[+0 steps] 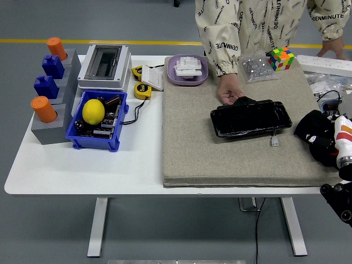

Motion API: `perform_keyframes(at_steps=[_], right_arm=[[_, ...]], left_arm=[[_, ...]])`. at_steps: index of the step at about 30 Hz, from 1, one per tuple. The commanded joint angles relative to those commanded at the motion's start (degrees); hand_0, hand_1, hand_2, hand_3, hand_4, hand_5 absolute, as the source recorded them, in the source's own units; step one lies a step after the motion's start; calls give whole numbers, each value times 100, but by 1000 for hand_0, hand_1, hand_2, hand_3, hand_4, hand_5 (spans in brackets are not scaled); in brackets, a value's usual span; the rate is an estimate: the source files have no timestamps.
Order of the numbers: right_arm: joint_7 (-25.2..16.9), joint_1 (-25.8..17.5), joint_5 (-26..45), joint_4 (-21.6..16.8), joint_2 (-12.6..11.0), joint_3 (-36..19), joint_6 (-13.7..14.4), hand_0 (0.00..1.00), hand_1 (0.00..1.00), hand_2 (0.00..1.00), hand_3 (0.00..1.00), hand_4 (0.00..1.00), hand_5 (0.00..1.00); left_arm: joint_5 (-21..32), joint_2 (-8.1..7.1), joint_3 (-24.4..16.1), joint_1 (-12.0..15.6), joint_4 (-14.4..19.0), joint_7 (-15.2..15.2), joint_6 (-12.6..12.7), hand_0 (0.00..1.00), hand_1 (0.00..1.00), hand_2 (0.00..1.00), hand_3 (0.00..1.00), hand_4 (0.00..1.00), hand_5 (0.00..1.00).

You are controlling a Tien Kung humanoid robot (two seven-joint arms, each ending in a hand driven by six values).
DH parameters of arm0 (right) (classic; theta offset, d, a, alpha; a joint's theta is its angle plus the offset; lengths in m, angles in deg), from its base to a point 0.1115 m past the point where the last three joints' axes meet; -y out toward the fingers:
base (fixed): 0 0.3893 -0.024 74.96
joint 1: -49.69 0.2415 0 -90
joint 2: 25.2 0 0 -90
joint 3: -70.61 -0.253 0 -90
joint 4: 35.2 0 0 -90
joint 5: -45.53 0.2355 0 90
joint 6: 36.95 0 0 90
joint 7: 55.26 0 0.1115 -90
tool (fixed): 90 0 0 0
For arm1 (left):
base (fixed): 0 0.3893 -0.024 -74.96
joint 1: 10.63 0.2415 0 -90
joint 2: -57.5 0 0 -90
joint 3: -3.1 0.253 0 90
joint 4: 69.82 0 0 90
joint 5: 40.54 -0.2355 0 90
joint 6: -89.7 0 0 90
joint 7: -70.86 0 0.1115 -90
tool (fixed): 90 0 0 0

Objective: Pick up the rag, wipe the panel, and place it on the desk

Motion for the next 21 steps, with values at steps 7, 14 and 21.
perform_keyframes(at_steps=[7,14,21], right_arm=[[206,38,-151,-256,-59,-27,0,292,413,447,467,963,81],[403,24,-317,-621,-111,-20,0,293,411,444,463,962,72],[514,39,-409,-899,-156,-35,0,294,412,444,466,961,66]], left_arm=[[-1,-6,1,15,1,-2,0,609,641,655,562,629,440],[-17,-15,-13,38,-1,-3,4,608,641,655,562,628,440],[-37,-15,-43,20,6,-2,4,608,642,655,562,629,441]])
